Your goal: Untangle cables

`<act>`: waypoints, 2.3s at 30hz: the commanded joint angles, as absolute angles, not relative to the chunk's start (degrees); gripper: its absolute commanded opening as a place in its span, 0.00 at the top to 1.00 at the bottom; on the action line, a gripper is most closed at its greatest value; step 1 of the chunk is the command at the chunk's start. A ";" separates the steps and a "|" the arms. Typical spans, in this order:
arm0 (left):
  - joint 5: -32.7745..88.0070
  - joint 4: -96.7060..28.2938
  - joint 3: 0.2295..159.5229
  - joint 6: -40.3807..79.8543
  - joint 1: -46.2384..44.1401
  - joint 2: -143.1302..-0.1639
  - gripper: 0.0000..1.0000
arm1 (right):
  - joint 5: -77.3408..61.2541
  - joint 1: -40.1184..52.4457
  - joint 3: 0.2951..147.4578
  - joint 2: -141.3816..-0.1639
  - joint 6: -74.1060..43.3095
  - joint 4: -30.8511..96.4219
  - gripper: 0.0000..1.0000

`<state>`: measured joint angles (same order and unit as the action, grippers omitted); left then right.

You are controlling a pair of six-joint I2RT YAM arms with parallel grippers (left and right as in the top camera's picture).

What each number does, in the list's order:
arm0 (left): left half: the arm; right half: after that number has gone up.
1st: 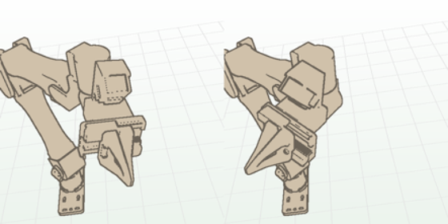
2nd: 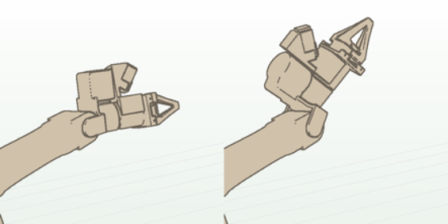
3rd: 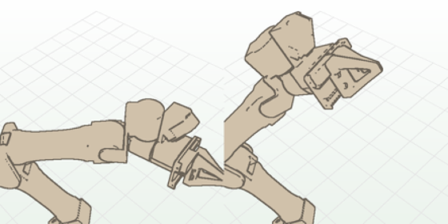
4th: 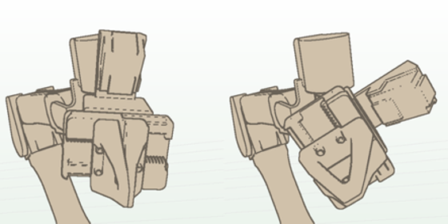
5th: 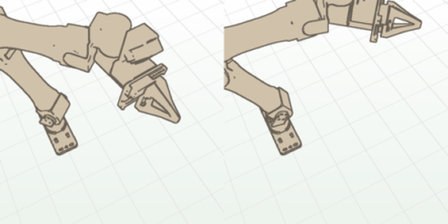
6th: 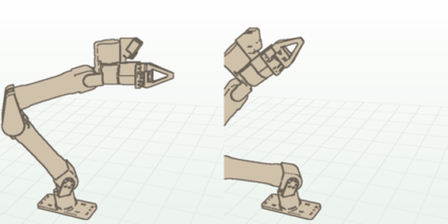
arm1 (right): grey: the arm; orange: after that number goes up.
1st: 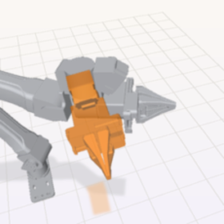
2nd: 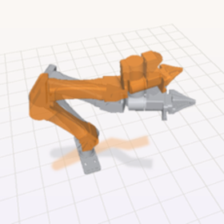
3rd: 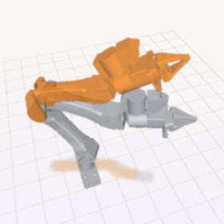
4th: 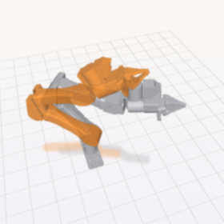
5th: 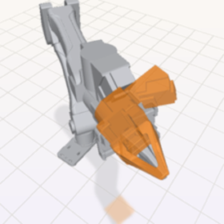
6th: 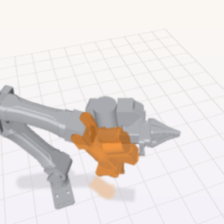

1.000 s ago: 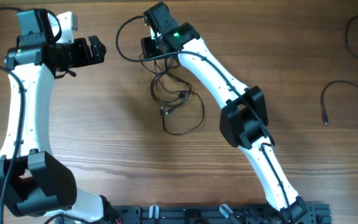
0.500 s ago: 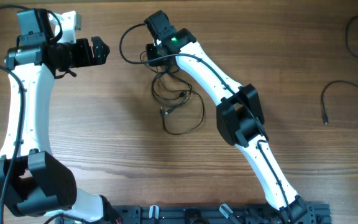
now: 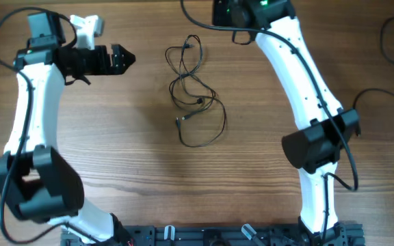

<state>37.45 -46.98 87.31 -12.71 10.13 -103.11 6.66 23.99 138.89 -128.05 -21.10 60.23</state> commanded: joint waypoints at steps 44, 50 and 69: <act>30.92 -11.68 87.99 -6.74 -11.68 -130.10 0.13 | 8.97 19.62 139.11 -126.41 -14.98 70.26 0.62; 30.59 -11.75 87.99 -5.72 -11.66 -130.10 0.23 | 8.95 19.62 139.11 -126.39 -15.00 70.22 0.62; 30.26 -19.97 88.09 -2.52 -9.56 -120.22 0.96 | 8.95 19.62 139.11 -126.39 -15.16 70.70 0.62</act>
